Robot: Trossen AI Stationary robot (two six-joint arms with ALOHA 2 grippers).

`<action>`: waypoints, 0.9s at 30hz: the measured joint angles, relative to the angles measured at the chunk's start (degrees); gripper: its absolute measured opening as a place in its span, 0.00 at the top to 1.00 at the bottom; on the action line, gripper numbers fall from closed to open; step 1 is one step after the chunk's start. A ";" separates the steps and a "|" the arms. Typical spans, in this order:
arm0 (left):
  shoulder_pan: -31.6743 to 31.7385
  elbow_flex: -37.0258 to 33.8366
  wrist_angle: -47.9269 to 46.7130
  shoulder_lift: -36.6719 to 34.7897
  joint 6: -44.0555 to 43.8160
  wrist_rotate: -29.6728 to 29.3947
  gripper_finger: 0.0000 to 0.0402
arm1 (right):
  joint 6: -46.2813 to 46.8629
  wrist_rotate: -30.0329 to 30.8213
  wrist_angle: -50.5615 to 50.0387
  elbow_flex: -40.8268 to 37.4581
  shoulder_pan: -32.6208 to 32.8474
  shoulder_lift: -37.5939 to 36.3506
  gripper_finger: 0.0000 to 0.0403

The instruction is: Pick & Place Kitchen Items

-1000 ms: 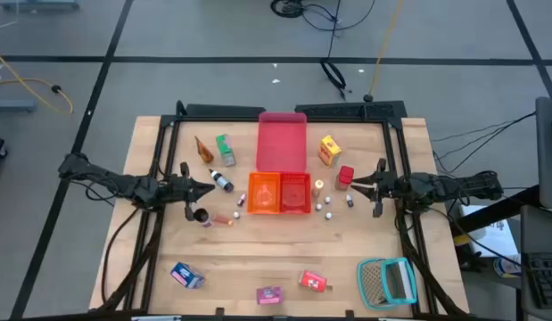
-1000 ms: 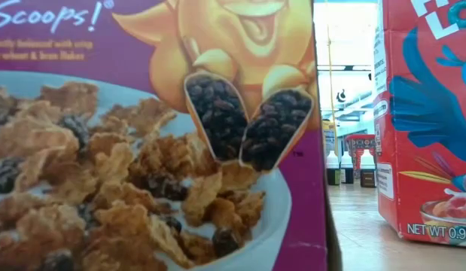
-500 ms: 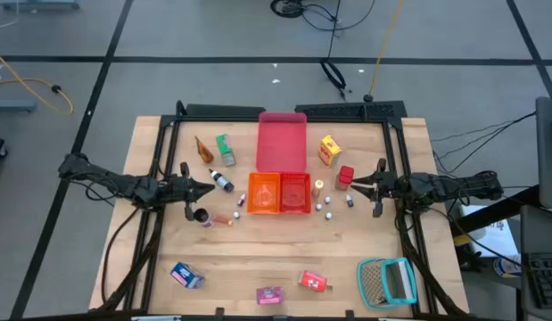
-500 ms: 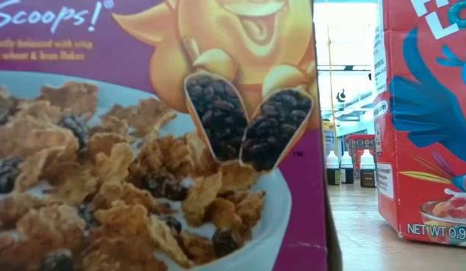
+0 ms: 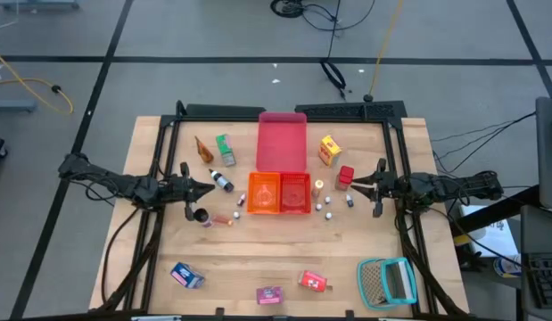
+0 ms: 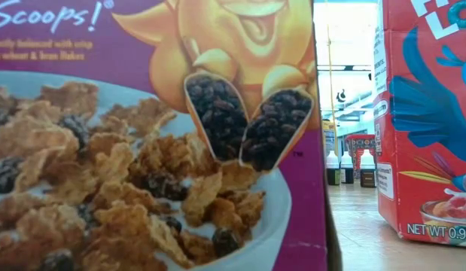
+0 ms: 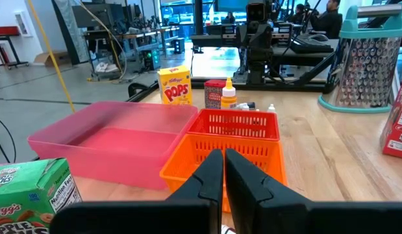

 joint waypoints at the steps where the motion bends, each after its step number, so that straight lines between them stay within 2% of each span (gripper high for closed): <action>1: 0.00 0.00 0.00 0.02 -0.06 0.00 0.96 | 0.01 0.00 0.00 0.00 0.00 0.01 0.81; 19: 0.00 0.00 -0.01 0.01 0.02 0.02 0.96 | 0.01 -0.02 0.03 0.00 0.00 0.02 0.81; 27: 0.01 0.00 -0.01 0.01 0.05 0.02 0.96 | 0.04 -0.02 4.56 0.00 0.00 0.00 0.81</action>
